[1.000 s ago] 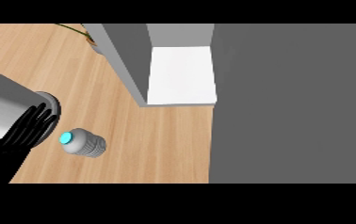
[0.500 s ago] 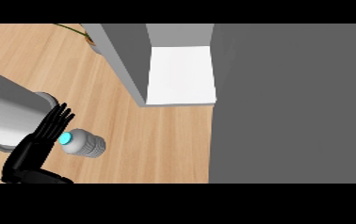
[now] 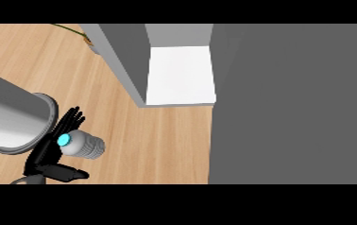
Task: Pick up the bottled water, place it into the cabinet and close the cabinet
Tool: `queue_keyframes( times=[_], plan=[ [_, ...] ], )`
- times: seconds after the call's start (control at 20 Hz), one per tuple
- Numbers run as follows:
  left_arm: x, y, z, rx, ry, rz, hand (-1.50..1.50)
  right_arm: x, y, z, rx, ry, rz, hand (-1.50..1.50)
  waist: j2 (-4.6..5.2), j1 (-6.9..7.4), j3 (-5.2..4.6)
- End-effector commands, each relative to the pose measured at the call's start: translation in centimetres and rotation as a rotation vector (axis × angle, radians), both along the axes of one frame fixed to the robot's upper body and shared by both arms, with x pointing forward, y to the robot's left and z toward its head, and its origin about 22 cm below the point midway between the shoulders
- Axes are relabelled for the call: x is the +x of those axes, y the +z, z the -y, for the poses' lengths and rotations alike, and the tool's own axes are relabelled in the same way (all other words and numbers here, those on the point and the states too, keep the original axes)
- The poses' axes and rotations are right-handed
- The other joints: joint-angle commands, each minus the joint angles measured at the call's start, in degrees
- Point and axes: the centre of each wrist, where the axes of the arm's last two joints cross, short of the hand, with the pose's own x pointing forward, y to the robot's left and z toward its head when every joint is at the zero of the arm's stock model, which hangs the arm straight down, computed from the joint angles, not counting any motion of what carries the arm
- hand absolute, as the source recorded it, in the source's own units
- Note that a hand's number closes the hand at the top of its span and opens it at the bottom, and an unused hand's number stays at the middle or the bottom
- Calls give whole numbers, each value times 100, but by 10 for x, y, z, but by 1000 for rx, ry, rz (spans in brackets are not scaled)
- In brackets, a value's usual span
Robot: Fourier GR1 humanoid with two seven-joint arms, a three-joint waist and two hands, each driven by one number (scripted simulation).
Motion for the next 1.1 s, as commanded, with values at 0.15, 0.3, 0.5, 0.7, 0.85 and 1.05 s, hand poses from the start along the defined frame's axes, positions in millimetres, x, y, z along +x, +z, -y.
queue_keyframes(
  times=[0.15,0.3,0.5,0.7,0.85,1.05],
  plan=[
    [6,-17,4,-150,-139,-8,-150,-4,20,-1,15,6,44,-150,19,20,-6],
    [-3,-32,17,-189,-133,-33,-150,-14,23,-1,25,15,36,-150,-1,-43,-7],
    [-3,-34,13,-223,-75,0,150,-17,22,0,12,11,34,-150,7,-41,-11],
    [6,-45,42,-258,-55,-31,150,-14,20,3,29,5,37,-150,22,4,-5],
    [1,-48,39,-307,-73,-41,150,-17,19,2,0,-3,20,-150,14,20,-5],
    [2,-51,46,-343,-86,-26,150,-10,8,0,19,-16,20,-150,33,42,-8]
  ],
)
